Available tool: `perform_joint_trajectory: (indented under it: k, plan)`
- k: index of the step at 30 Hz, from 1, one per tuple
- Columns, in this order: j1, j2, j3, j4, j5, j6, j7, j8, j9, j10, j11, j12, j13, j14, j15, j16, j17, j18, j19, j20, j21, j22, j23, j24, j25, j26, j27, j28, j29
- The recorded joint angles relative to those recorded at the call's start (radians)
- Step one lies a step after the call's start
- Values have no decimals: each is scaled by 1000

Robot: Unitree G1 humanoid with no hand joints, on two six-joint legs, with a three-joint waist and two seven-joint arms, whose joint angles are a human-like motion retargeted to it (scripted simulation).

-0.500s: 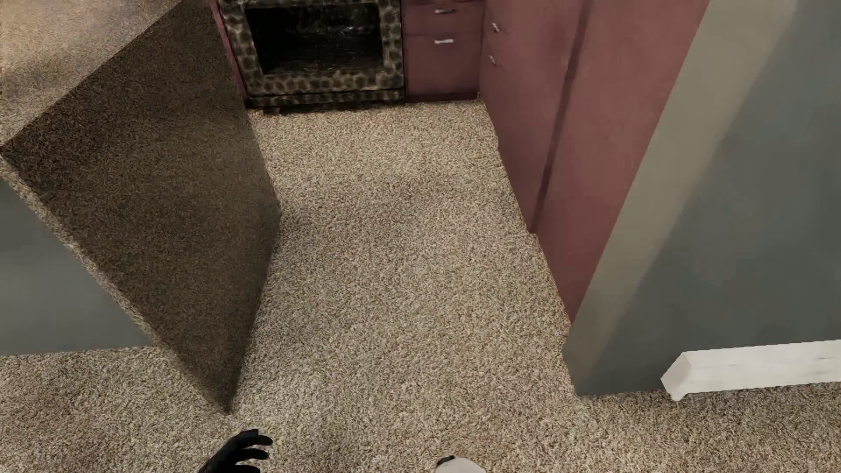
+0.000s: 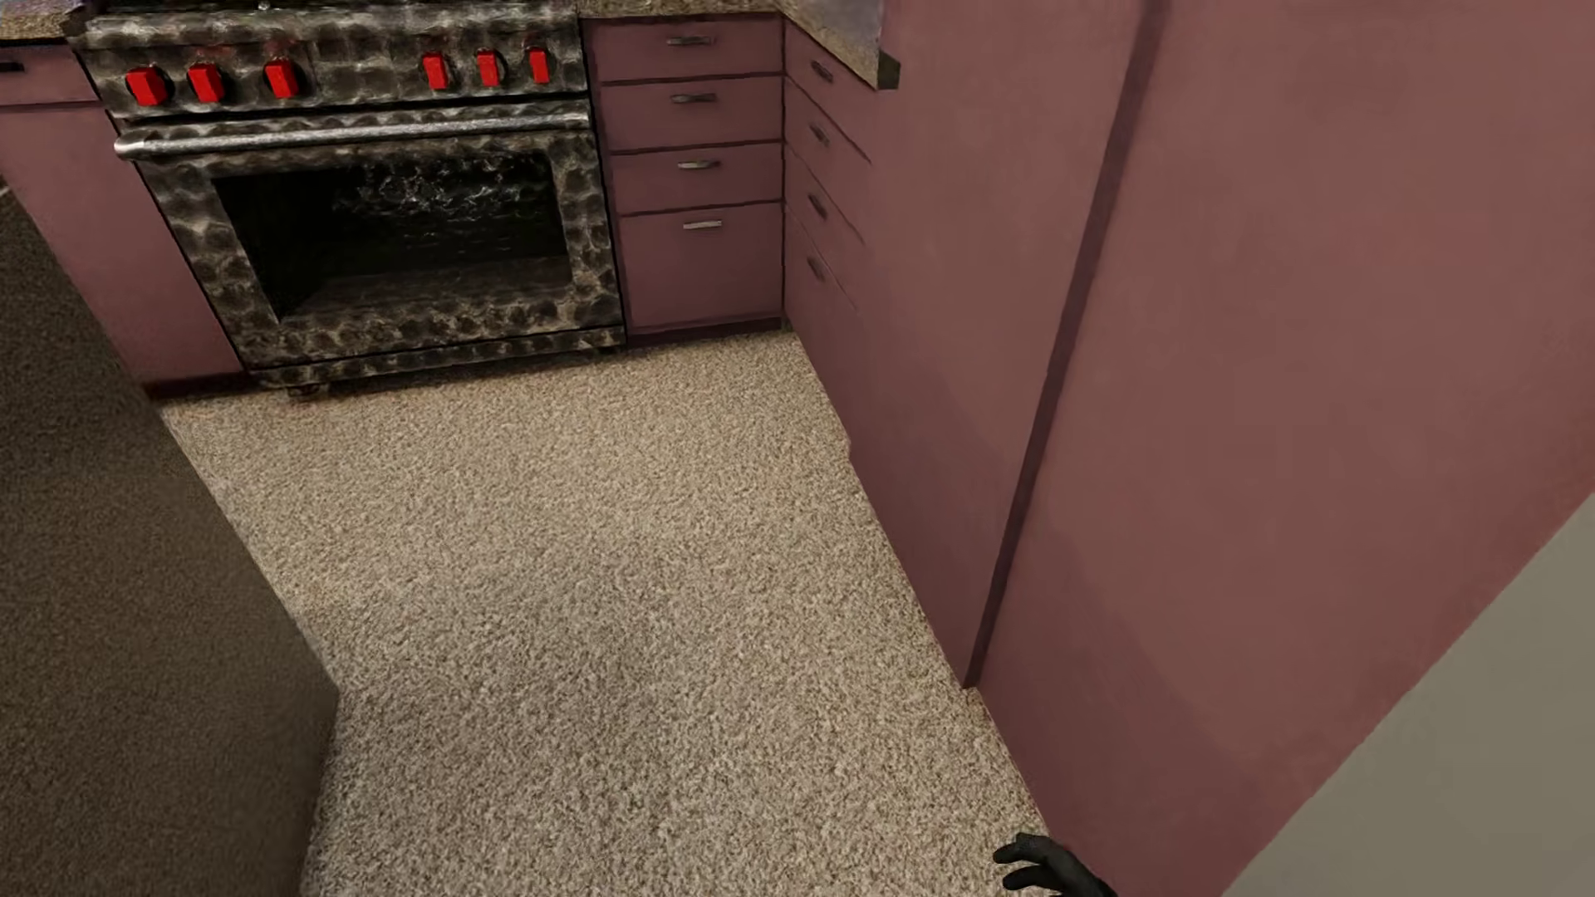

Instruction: Walk to the light green officechair

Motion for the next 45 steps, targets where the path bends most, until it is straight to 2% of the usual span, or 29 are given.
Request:
perform_joint_trajectory:
  k: [1,2,4,6,7,8,10,11,13,14,15,16,20,24,28,30,33,36,37,39,40,41,42,43,45]
  plan:
    - [-46,7,11,6,-33,6,0,0,-24,95,20,-4,16,123,18,-1,6,0,0,-27,9,13,22,0,0,0,0,0,0]
    - [-59,4,9,-10,-92,-9,0,0,-29,186,65,-16,49,199,55,-14,36,0,0,-38,-40,38,56,0,0,0,0,0,0]
    - [-54,-24,-13,-26,-121,-16,0,0,-2,300,179,-92,18,135,195,-3,68,0,0,-29,35,90,266,0,0,0,0,0,0]
    - [18,-117,-19,-35,-149,-21,0,0,20,304,242,-150,-1,37,418,12,59,0,0,-12,160,31,414,0,0,0,0,0,0]
    - [57,-148,-41,-29,-148,-19,0,0,31,289,214,-173,7,15,478,27,56,0,0,13,185,-17,456,0,0,0,0,0,0]
    - [85,-172,-77,-27,-141,-14,0,0,39,272,177,-188,27,-5,537,46,49,0,0,35,193,-69,481,0,0,0,0,0,0]
    - [131,-246,-101,-38,-150,-22,0,0,37,247,171,-212,86,-42,795,83,22,0,0,132,164,-157,476,0,0,0,0,0,0]
    - [158,-266,-99,-44,-160,-31,0,0,31,237,155,-215,102,-61,808,99,9,0,0,190,156,-178,473,0,0,0,0,0,0]
    - [197,-257,-121,-50,-172,-42,0,0,27,234,102,-216,124,-86,808,106,-9,0,0,346,122,-180,462,0,0,0,0,0,0]
    - [211,-247,-136,-48,-176,-52,0,0,30,237,69,-219,129,-97,808,115,-36,0,0,402,166,-174,417,0,0,0,0,0,0]
    - [219,-263,-134,-48,-186,-61,0,0,25,238,51,-229,122,-113,809,122,-25,0,0,452,122,-158,443,0,0,0,0,0,0]
    - [232,-274,-136,-46,-189,-61,0,0,23,245,36,-237,121,-125,806,129,-37,0,0,456,124,-138,441,0,0,0,0,0,0]
    - [249,-318,-185,-28,-180,-56,0,0,32,255,-10,-250,91,-174,681,164,-44,0,0,410,73,-102,405,0,0,0,0,0,0]
    - [253,-364,-221,-4,-169,-54,0,0,45,255,-55,-242,78,-156,552,154,-38,0,0,378,53,-144,370,0,0,0,0,0,0]
    - [267,-471,-253,7,-143,-52,0,0,68,219,-49,-269,67,-156,523,141,-19,0,0,323,65,-170,384,0,0,0,0,0,0]
    - [273,-497,-285,2,-133,-51,0,0,84,192,-60,-303,84,-165,515,139,-12,0,0,282,83,-192,388,0,0,0,0,0,0]
    - [259,-546,-284,14,-136,-63,0,0,98,206,-69,-345,121,-174,428,154,8,0,0,253,143,-295,404,0,0,0,0,0,0]
    - [266,-592,-293,32,-160,-52,0,0,101,224,-49,-348,141,-192,335,149,26,0,0,227,210,-396,426,0,0,0,0,0,0]
    - [298,-613,-299,32,-175,-46,0,0,101,212,-22,-336,148,-187,354,140,32,0,0,227,217,-416,432,0,0,0,0,0,0]
    - [386,-670,-321,11,-200,-43,0,0,97,154,48,-310,163,-158,511,126,49,0,0,233,196,-435,437,0,0,0,0,0,0]
    - [427,-684,-352,7,-211,-34,0,0,91,134,93,-297,170,-143,549,119,49,0,0,226,231,-428,424,0,0,0,0,0,0]
    - [475,-697,-376,2,-207,-33,0,0,87,118,113,-277,178,-128,593,114,51,0,0,235,207,-419,433,0,0,0,0,0,0]
    - [495,-706,-404,0,-199,-37,0,0,79,122,129,-267,183,-111,603,115,54,0,0,225,196,-395,436,0,0,0,0,0,0]
    - [492,-741,-421,31,-169,-28,0,0,76,167,175,-262,181,-88,607,113,59,0,0,226,201,-367,437,0,0,0,0,0,0]
    - [448,-714,-407,83,-99,-23,0,0,84,331,216,-245,145,-29,503,95,54,0,0,240,207,-274,459,0,0,0,0,0,0]
